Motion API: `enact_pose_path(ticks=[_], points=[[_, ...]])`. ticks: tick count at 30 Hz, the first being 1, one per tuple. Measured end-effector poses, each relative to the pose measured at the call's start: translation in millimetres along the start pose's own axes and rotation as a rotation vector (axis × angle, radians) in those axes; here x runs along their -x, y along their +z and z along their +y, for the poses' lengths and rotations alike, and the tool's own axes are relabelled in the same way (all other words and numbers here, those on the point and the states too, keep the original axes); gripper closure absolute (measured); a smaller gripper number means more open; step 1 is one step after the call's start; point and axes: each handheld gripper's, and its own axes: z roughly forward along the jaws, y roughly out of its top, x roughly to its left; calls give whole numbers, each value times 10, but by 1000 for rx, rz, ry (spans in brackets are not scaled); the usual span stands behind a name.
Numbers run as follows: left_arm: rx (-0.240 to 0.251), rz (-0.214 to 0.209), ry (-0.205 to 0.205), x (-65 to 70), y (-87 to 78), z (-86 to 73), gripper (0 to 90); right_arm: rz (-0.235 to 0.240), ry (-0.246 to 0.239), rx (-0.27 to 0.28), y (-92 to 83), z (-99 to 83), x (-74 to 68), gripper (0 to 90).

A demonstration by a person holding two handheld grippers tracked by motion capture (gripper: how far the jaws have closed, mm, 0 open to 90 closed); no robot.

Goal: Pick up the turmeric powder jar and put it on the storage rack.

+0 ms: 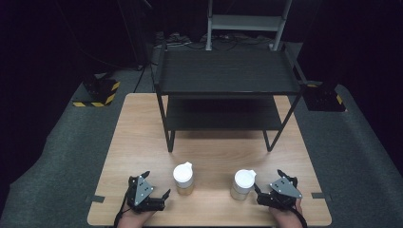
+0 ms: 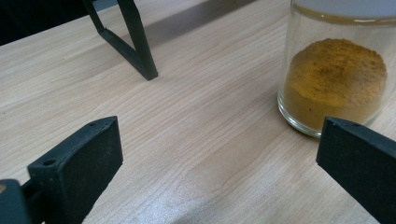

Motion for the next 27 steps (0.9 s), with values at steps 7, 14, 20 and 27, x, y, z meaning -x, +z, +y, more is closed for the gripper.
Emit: enact_pose_path(ticks=[7, 14, 20, 27], points=[[3, 2, 5, 15, -11, -10, 6, -4, 4, 4, -4, -7, -4, 5], [5, -1, -2, 7, -15, -14, 6, -6, -3, 2, -3, -3, -15, 5], [3, -1, 3, 9, -13, -10, 6, -10, -26, -10, 8, 19, -43, 5], [2, -11, 3, -8, -16, -11, 6, -10, -1, -3, 1, 5, -19, 5]])
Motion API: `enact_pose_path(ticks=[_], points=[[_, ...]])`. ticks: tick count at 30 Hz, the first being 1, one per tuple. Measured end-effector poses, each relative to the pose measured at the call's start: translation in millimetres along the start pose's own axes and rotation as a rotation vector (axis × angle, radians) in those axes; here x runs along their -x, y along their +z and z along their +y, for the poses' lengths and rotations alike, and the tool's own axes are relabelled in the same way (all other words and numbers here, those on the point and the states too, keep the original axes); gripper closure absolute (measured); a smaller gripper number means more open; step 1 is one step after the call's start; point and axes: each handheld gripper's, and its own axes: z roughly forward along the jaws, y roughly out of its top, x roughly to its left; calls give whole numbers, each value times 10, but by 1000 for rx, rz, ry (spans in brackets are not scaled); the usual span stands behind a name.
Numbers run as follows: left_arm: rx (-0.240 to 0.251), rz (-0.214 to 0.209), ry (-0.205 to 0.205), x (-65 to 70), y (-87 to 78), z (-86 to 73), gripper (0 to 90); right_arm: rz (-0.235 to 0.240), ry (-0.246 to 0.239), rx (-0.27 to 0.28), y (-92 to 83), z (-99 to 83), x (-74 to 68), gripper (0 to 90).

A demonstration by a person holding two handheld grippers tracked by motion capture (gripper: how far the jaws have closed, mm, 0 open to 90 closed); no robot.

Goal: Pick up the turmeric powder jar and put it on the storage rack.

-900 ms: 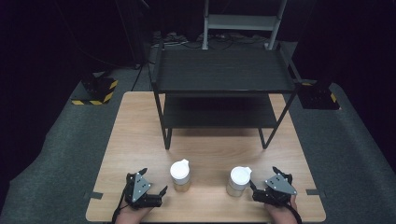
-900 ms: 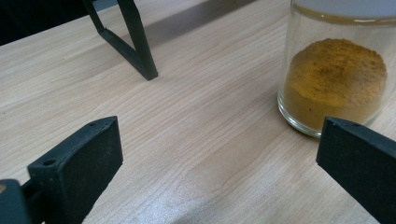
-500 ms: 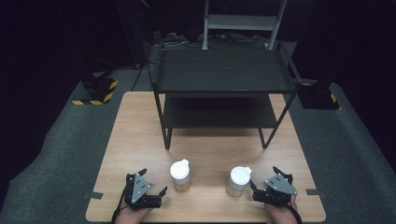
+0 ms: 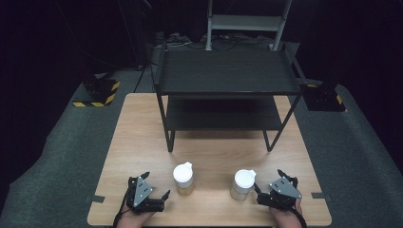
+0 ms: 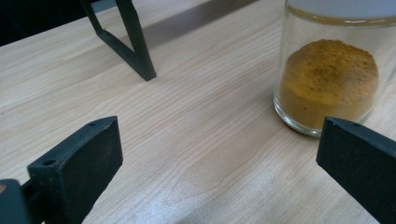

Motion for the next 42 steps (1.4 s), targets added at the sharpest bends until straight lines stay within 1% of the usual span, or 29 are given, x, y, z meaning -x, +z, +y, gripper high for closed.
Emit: enact_pose_path(ticks=[5, 11, 15, 19, 24, 27, 28, 37, 42], points=[[-2, -2, -5, -9, 1, 2, 6, -2, -1, 1, -2, -2, -3, 5], [6, -6, 5, -11, -15, -15, 6, 0, 7, -3, 1, 5, 5, 5], [20, -24, -9, -35, -30, -29, 6, 0, 9, -4, 4, 7, 9, 5], [43, -33, -8, -34, -56, -16, 6, 2, 8, 1, 1, -1, 11, 5], [89, -58, 2, -27, -113, -5, 6, 5, 3, -3, 3, 6, 11, 4], [116, -70, -3, -20, -139, -3, 6, 6, 3, -4, 4, 7, 14, 5], [120, -73, -9, -19, -145, 0, 5, 7, 4, -4, 4, 8, 16, 5], [148, -101, -20, -21, -162, 26, 4, 7, 7, -5, 4, 9, 17, 5], [164, -115, -10, 5, -156, 63, 4, 8, 8, -5, 5, 8, 22, 5]])
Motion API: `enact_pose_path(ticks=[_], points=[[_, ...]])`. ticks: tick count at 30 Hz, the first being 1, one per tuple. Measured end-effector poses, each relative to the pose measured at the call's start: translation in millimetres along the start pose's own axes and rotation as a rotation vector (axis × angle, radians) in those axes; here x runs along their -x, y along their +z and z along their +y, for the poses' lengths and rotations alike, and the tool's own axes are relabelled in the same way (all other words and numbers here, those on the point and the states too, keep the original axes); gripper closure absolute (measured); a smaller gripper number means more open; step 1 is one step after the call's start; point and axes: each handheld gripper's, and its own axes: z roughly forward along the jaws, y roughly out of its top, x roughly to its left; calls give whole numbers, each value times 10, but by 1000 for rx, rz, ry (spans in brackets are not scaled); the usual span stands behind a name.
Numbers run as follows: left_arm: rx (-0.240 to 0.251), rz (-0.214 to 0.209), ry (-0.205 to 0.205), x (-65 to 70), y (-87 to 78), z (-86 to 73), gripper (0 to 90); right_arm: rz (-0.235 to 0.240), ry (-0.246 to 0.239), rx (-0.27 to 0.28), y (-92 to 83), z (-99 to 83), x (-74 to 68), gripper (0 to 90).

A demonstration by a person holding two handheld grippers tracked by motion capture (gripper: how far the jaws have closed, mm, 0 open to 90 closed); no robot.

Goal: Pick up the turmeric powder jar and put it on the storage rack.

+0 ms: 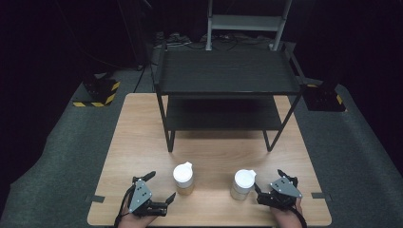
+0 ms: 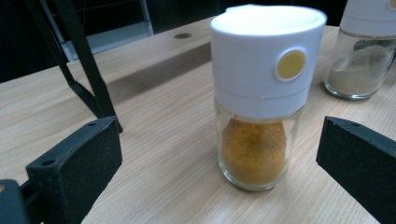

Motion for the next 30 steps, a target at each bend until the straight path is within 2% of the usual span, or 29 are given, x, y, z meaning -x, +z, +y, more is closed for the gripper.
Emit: enact_pose_path(ticks=[5, 18, 30], points=[[5, -17, 9, 21, 40, 21, 4, 0, -2, -2, 2, 3, -2, 4], [46, -47, -7, 37, 164, 83, 4, 2, -4, -3, 4, 5, -1, 5], [50, -68, -19, 61, 297, 74, 4, 4, -2, -2, 4, 4, 6, 5]])
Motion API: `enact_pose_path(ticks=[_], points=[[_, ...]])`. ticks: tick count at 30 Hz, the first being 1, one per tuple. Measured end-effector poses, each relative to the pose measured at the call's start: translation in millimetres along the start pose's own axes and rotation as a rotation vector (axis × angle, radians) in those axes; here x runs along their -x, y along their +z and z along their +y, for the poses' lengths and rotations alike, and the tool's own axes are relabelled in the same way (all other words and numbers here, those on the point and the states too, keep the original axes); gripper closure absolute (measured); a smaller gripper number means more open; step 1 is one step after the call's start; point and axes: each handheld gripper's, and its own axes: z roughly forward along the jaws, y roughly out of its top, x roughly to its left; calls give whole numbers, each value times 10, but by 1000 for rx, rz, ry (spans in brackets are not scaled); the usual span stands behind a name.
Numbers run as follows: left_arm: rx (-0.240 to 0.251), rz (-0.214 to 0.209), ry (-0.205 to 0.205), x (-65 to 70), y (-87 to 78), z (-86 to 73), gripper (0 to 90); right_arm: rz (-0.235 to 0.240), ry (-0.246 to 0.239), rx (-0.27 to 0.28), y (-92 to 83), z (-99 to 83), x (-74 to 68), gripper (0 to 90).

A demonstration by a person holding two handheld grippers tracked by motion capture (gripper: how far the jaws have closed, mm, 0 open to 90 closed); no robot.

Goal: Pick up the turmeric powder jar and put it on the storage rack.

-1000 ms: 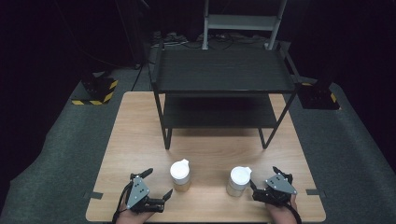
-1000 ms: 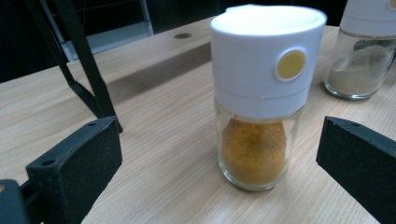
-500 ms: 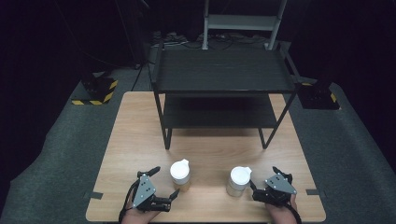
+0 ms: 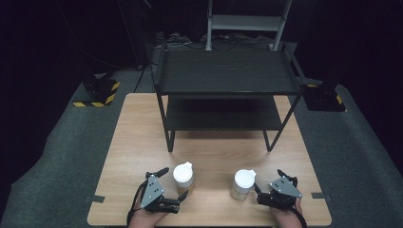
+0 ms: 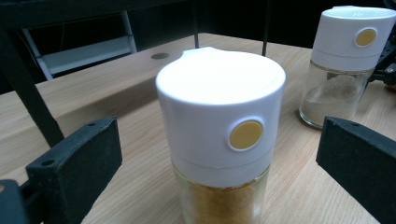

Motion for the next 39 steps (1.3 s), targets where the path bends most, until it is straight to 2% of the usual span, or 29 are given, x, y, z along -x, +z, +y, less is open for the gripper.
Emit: enact_pose_path(ticks=[9, 13, 18, 21, 25, 30, 39], points=[[1, 0, -10, 20, 147, -43, 4, 1, 0, 2, -3, -3, 1, 5], [14, 17, -26, 31, 171, -78, 4, 3, 2, 2, -2, -4, 6, 5], [20, 15, -56, 18, 206, -119, 12, 2, -1, 3, -3, -5, 1, 5], [27, 3, -94, -17, 220, -156, 45, 0, -2, 3, -4, -6, -4, 4], [34, -13, -109, -56, 221, -194, 105, -1, -7, 4, -3, -8, -10, 5], [35, -22, -116, -76, 230, -208, 159, -3, -11, 2, -2, -3, -16, 5], [43, -26, -98, -64, 253, -233, 258, -5, -10, -1, 1, 2, -21, 5]])
